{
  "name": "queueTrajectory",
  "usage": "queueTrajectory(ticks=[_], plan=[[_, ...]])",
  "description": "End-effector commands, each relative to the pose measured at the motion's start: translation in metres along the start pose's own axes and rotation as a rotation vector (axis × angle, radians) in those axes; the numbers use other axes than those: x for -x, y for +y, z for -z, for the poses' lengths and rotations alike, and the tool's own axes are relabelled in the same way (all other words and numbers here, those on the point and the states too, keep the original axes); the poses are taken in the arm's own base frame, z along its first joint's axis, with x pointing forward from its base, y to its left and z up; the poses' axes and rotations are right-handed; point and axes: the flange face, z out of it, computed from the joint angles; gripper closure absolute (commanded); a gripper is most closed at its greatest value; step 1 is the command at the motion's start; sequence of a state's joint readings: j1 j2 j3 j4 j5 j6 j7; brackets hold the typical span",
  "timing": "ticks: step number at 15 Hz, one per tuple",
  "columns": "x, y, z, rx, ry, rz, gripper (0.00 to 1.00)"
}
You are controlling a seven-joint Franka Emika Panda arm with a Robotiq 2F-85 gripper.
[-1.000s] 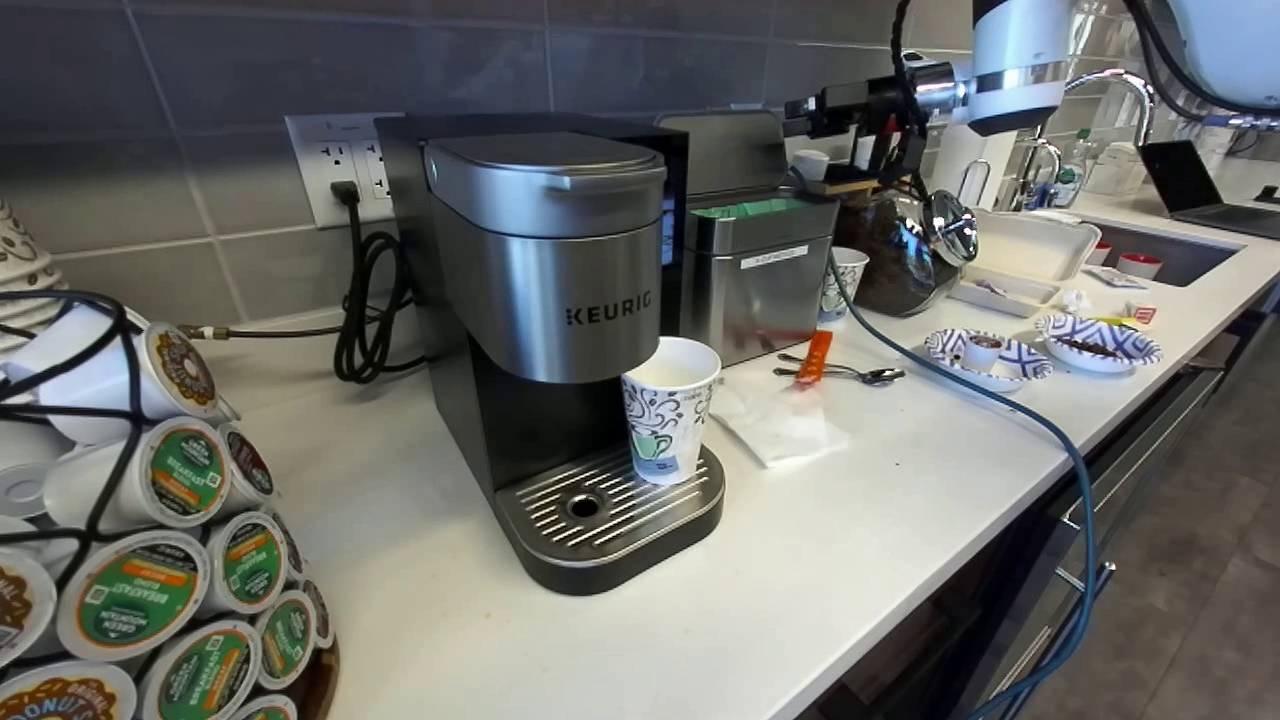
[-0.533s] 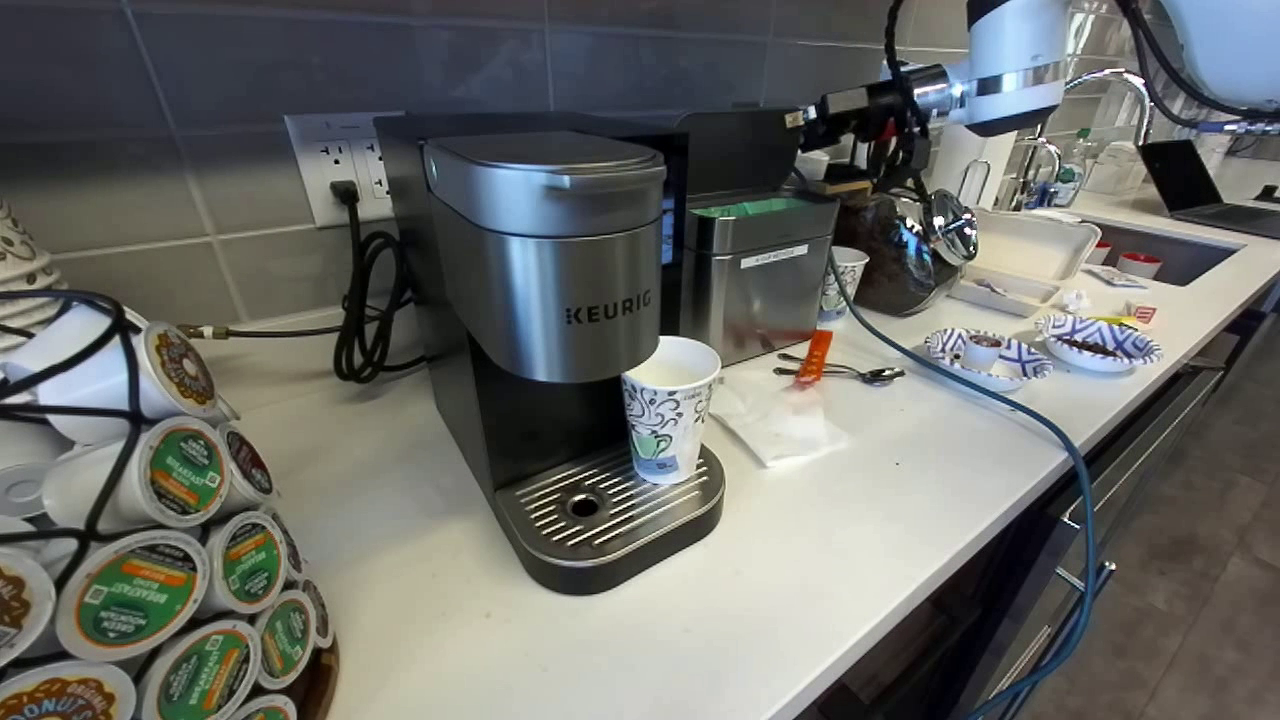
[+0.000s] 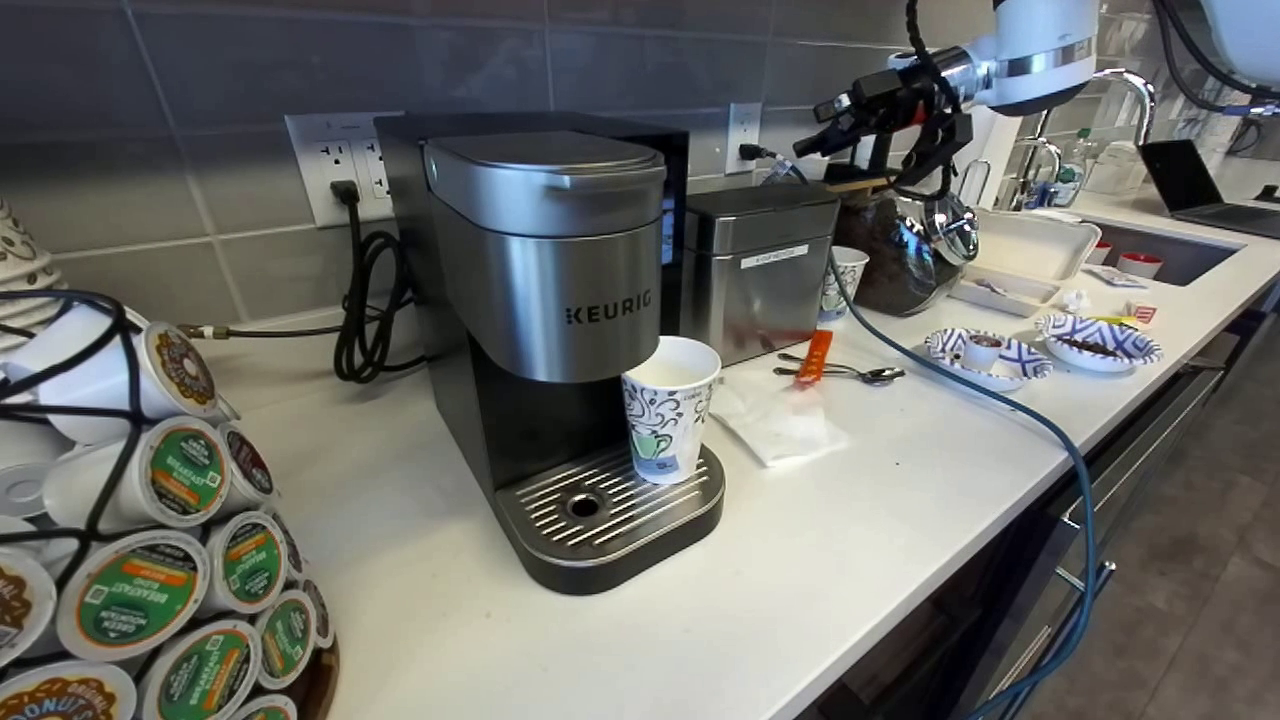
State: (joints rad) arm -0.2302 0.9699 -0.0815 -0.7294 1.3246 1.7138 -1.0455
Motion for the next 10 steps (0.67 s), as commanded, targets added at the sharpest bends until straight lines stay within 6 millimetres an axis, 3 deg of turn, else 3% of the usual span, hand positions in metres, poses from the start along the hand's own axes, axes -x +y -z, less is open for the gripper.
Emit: queueTrajectory(ticks=[1, 5, 10], plan=[[-0.001, -0.010, 0.018, 0.016, -0.063, -0.018, 0.00], [-0.013, -0.033, 0.050, 0.049, -0.029, 0.040, 0.00], [-0.007, -0.055, 0.073, 0.065, 0.040, 0.011, 0.00]])
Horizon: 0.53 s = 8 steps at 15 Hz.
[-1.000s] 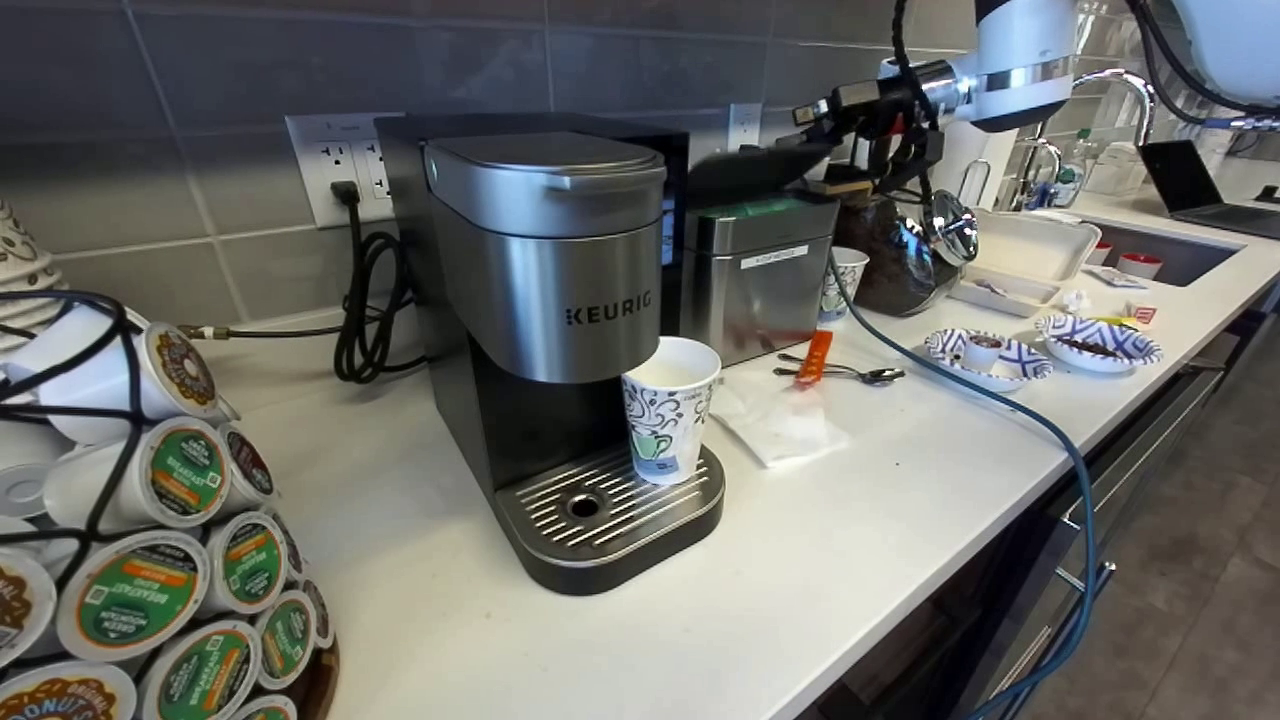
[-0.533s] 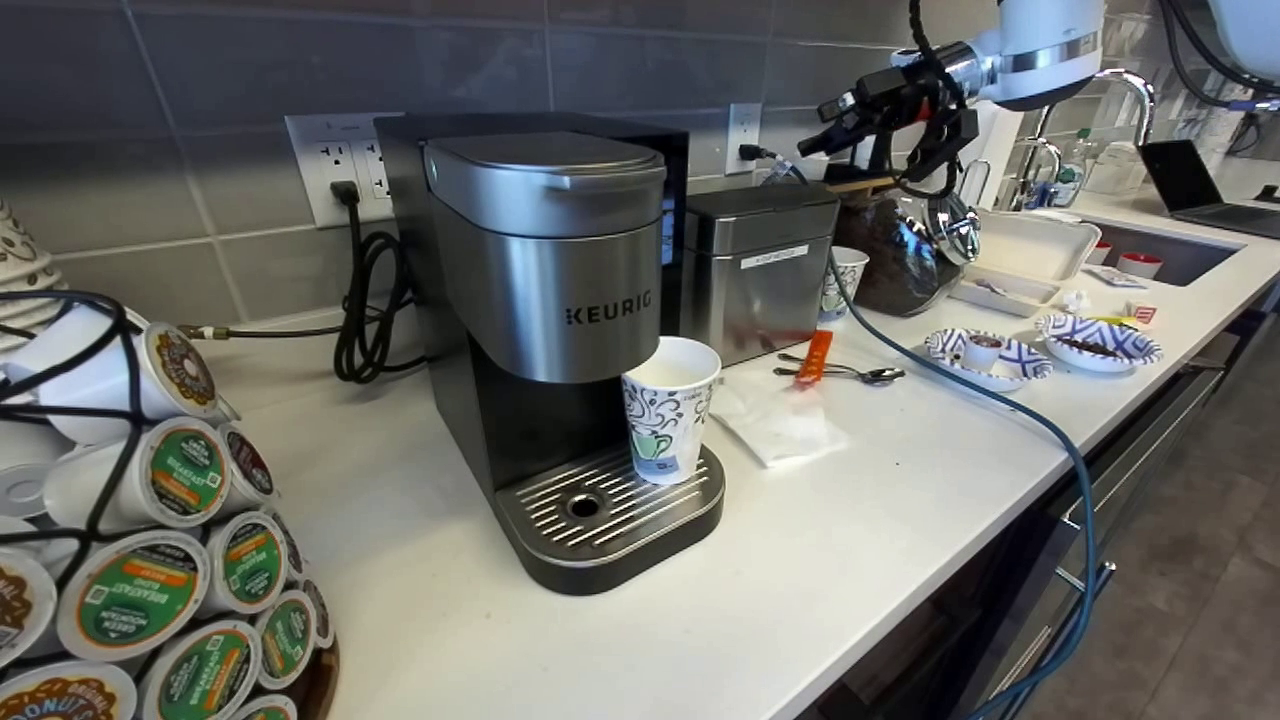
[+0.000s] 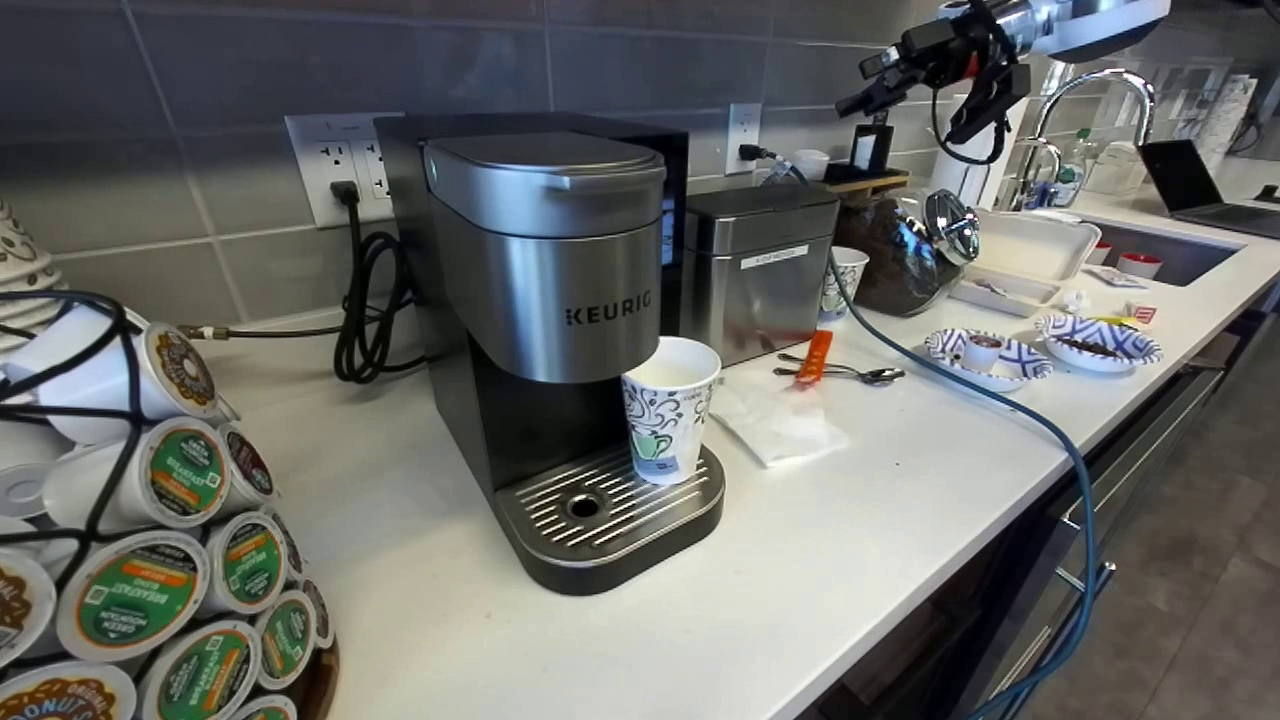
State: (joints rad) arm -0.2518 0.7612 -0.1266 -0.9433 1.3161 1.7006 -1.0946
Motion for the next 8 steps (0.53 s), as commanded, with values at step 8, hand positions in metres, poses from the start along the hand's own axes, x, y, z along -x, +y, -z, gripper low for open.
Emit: queueTrajectory(ticks=[8], plan=[[0.056, -0.034, 0.027, 0.075, 0.124, -0.074, 0.00]])
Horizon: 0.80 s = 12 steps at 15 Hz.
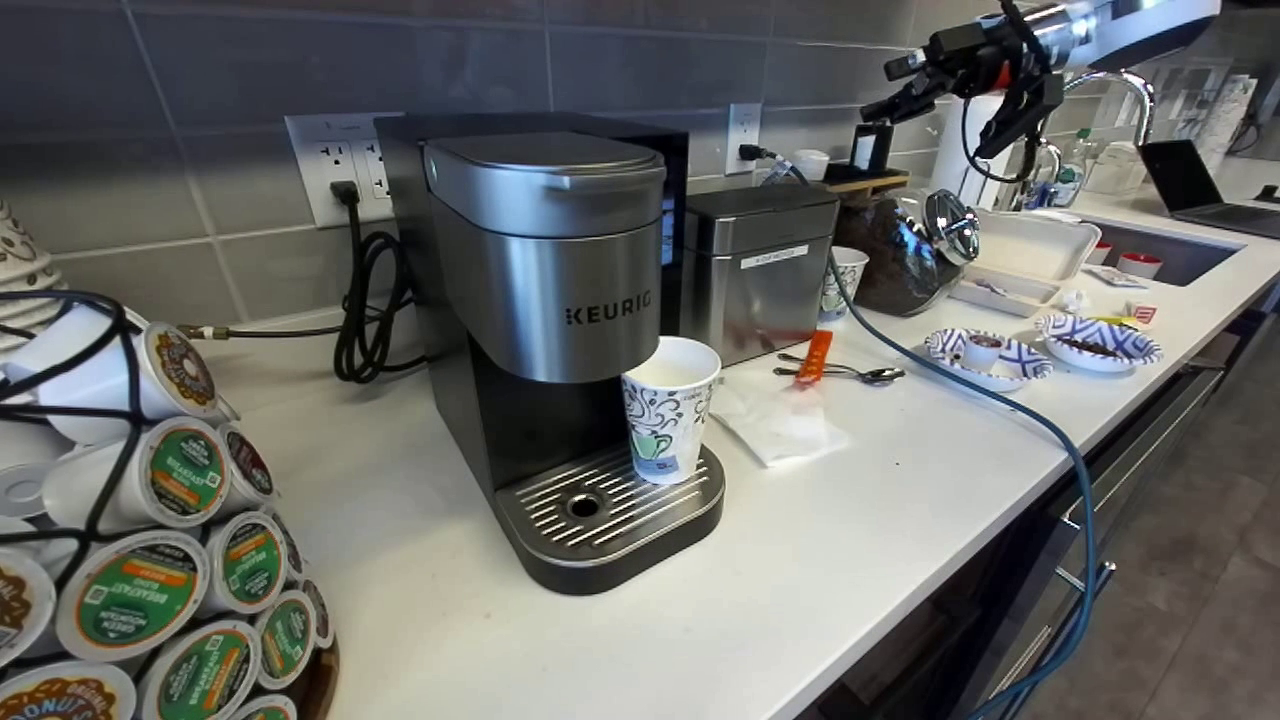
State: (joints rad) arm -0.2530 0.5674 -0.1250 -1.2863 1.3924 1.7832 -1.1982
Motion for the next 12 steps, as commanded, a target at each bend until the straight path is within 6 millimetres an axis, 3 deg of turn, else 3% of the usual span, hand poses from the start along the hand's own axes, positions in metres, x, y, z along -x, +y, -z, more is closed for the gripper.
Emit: queueTrajectory(ticks=[1, 6, 12], plan=[[0.027, -0.022, 0.014, 0.070, 0.048, -0.011, 0.00], [0.054, -0.045, 0.037, 0.194, 0.139, 0.041, 0.00], [0.111, -0.082, 0.079, 0.253, 0.215, 0.172, 0.00]])
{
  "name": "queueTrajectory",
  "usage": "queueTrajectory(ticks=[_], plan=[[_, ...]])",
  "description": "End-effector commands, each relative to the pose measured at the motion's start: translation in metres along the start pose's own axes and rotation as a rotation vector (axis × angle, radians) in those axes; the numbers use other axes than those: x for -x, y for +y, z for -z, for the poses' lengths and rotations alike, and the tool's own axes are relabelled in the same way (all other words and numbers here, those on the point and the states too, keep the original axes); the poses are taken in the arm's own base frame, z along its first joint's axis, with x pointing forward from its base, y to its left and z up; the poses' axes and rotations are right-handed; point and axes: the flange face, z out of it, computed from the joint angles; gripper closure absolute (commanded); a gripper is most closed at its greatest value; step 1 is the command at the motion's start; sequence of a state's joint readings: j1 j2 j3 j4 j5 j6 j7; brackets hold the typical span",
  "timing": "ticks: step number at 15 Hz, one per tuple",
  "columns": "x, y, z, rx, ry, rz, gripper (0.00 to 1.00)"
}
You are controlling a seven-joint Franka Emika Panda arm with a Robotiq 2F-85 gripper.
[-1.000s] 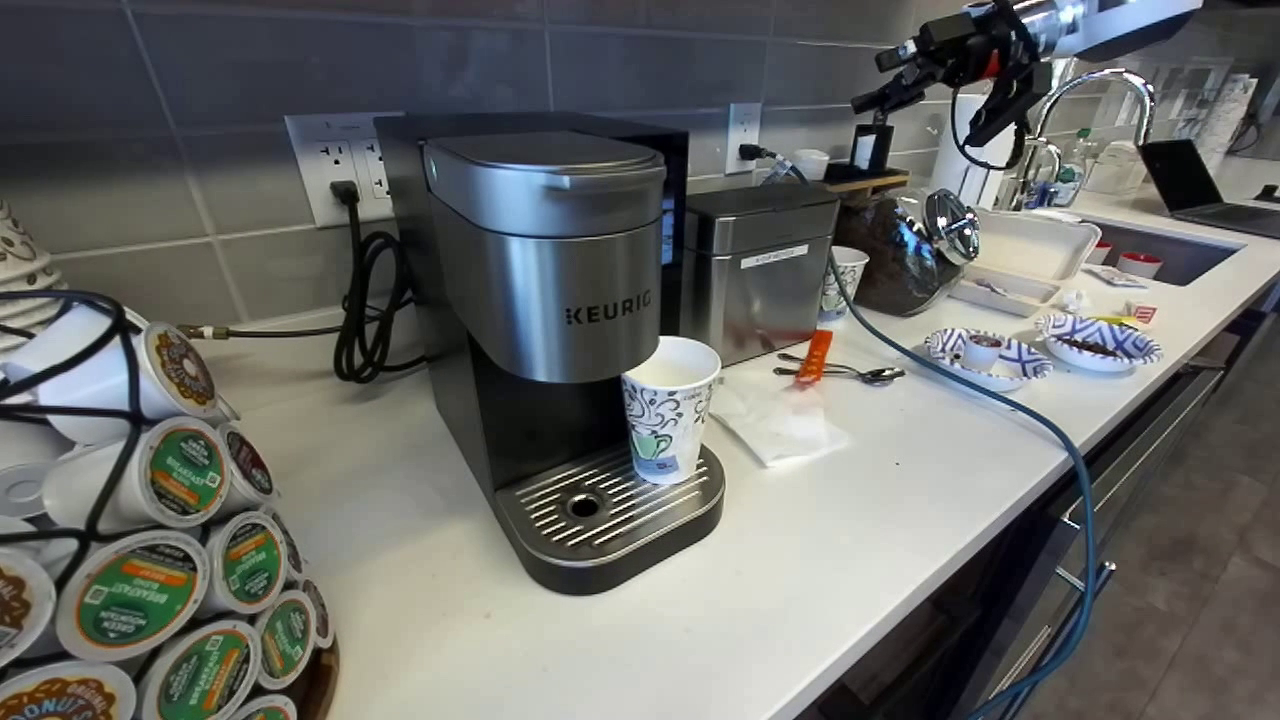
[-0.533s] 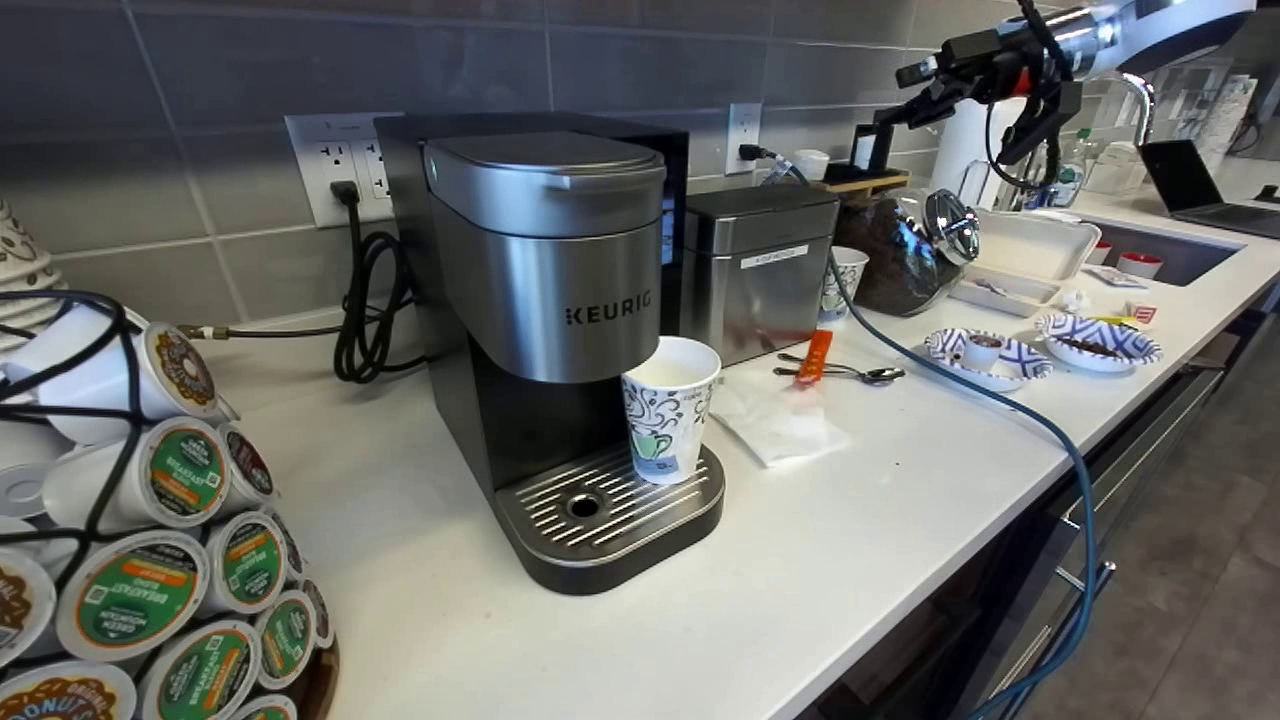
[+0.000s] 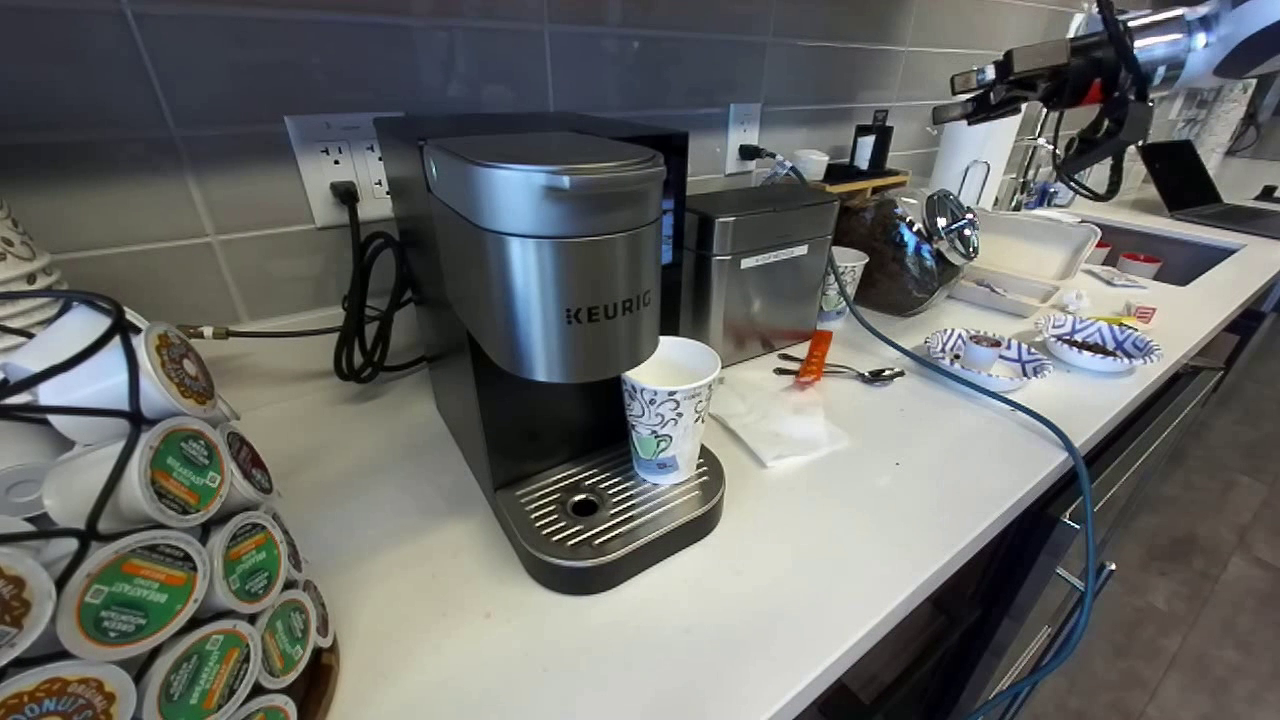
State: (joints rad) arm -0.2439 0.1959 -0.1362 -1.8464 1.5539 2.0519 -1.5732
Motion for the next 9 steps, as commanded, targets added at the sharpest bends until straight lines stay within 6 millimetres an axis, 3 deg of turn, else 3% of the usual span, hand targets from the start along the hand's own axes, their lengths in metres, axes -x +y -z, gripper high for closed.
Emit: queueTrajectory(ticks=[1, 8, 9], plan=[[0.039, -0.032, 0.047, 0.036, 0.061, 0.064, 0.00], [0.118, -0.088, 0.135, 0.030, 0.158, 0.245, 0.00], [0.092, -0.059, 0.113, 0.040, 0.096, 0.186, 0.00]])
